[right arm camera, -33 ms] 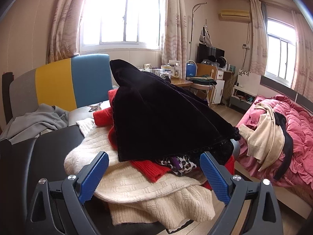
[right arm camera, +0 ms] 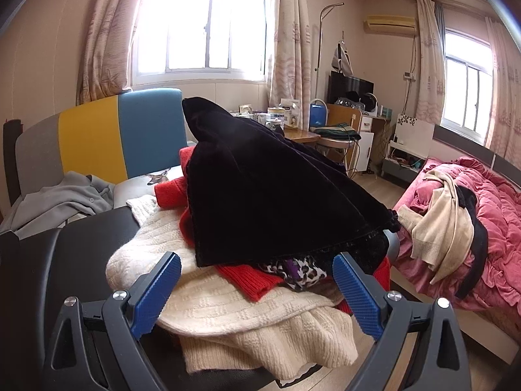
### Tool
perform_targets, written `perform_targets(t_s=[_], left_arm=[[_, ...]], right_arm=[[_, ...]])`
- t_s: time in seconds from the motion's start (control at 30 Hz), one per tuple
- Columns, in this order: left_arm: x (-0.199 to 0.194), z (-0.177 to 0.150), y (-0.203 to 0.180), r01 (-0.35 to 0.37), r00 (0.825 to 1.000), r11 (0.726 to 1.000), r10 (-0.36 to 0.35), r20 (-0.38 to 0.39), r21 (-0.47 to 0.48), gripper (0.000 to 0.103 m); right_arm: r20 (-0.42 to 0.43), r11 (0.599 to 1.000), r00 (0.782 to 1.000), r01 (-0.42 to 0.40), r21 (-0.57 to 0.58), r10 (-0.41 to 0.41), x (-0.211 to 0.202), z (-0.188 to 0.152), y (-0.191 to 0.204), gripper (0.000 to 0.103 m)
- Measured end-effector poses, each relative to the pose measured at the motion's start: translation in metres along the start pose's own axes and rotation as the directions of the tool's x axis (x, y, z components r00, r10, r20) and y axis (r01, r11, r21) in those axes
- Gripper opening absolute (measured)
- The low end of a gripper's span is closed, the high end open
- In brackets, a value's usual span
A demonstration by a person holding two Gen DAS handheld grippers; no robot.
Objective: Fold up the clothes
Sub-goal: 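Move both tools toward the clothes pile on the black seat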
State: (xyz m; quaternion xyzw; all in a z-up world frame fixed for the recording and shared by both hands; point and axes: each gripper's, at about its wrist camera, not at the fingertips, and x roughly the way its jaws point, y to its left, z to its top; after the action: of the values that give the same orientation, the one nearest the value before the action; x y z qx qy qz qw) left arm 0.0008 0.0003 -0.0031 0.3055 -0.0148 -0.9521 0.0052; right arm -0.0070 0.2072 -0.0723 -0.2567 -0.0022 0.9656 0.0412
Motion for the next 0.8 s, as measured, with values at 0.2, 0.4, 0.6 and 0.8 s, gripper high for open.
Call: perform_targets(t_s=[0.2,0.4,0.6,0.8], left_arm=[[0.006,-0.016,-0.002,-0.011,1.0,1.0,0.011,-0.017,0.025,0.103],[0.029,-0.043,0.006,-0.001,0.996,1.0,0.003,-0.092,0.023,0.103],[0.059,-0.086,0.032,-0.025,0.979,1.0,0.024,-0.203,-0.005,0.103],[0.09,-0.131,0.06,-0.061,0.949,0.998,0.049,-0.312,-0.03,0.103]], right_arm=[[-0.007,1.0,1.0,0.0,-0.029,0.0,-0.002,-0.005,0.001,0.097],[-0.049,0.998,0.999,-0.013,-0.059,0.01,0.004,-0.013,0.011,0.096],[-0.072,0.996,0.997,-0.033,-0.078,0.028,0.004,-0.013,0.023,0.096],[-0.11,0.989,0.987,-0.125,-0.079,0.116,0.009,-0.013,0.033,0.095]])
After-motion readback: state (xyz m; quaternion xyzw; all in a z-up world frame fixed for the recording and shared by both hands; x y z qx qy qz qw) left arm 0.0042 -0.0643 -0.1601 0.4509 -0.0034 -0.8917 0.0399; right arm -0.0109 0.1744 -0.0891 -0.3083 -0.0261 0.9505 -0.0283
